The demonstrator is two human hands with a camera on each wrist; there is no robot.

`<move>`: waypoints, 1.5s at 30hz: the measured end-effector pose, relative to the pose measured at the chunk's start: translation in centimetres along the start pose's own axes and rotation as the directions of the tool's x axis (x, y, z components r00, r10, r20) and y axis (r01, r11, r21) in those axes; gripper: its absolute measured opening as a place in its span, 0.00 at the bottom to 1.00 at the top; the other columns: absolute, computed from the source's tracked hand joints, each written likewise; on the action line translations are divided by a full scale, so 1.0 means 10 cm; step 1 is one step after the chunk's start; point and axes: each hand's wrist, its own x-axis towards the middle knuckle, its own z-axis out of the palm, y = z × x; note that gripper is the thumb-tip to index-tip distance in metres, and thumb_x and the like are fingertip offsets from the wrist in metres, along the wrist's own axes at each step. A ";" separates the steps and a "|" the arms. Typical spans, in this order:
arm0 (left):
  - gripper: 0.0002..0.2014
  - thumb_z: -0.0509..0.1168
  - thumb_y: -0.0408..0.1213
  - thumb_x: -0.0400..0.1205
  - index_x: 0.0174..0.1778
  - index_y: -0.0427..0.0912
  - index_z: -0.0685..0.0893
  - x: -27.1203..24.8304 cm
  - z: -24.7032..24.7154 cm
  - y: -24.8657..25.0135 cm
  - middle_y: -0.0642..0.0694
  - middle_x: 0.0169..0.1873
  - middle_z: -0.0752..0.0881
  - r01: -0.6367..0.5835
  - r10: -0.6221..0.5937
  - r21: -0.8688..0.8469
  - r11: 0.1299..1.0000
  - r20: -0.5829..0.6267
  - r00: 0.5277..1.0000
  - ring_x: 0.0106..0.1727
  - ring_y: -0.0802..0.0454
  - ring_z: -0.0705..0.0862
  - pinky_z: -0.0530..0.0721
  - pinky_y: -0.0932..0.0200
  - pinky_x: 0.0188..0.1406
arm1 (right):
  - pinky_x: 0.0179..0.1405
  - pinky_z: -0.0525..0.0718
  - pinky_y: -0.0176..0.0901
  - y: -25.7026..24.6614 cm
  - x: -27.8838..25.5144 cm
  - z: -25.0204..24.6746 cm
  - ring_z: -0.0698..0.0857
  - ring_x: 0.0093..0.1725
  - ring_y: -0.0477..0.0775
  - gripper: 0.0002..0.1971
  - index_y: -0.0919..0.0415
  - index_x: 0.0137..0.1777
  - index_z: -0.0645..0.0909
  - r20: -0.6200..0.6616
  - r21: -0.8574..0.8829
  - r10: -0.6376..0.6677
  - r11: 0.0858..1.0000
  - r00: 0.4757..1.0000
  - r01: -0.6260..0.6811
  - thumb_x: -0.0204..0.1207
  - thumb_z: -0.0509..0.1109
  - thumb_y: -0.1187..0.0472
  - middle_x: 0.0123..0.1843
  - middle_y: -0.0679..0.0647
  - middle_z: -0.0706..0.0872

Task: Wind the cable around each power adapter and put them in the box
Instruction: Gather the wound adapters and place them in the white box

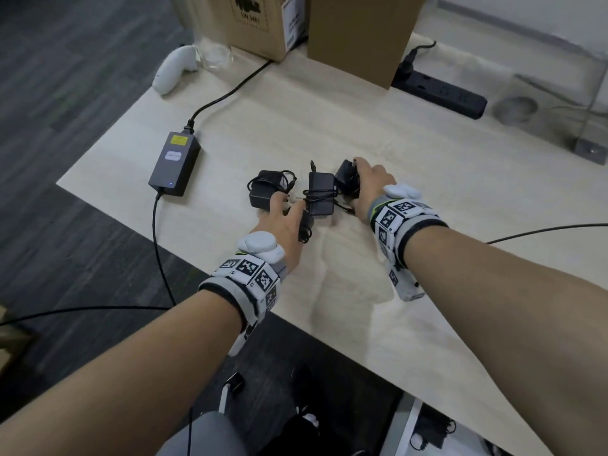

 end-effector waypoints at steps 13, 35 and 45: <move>0.29 0.69 0.43 0.75 0.72 0.52 0.68 -0.31 0.00 0.26 0.43 0.67 0.70 0.053 -0.067 -0.135 0.989 -0.104 0.992 0.53 0.39 0.81 0.80 0.52 0.44 | 0.38 0.75 0.50 0.31 -0.56 0.00 0.77 0.40 0.64 0.31 0.51 0.73 0.57 -0.089 0.131 0.071 0.990 0.994 -0.059 0.73 0.68 0.56 0.61 0.60 0.73; 0.30 0.71 0.54 0.62 0.59 0.67 0.67 -1.83 1.00 1.80 0.53 0.52 0.80 -0.003 0.001 -0.603 0.798 -0.004 1.000 0.42 0.53 0.86 0.86 0.50 0.47 | 0.36 0.74 0.40 1.77 -2.98 0.64 0.81 0.39 0.53 0.28 0.49 0.60 0.66 -0.083 0.494 0.236 0.853 0.968 -0.166 0.62 0.72 0.47 0.40 0.46 0.81; 0.30 0.74 0.47 0.63 0.59 0.61 0.68 -2.45 1.51 2.16 0.52 0.46 0.83 -0.087 0.234 -0.588 0.804 0.178 0.956 0.41 0.55 0.85 0.84 0.58 0.39 | 0.40 0.84 0.46 2.45 -3.83 1.07 0.86 0.41 0.56 0.28 0.47 0.58 0.68 0.043 0.524 0.259 0.816 0.965 -0.243 0.58 0.71 0.47 0.42 0.48 0.86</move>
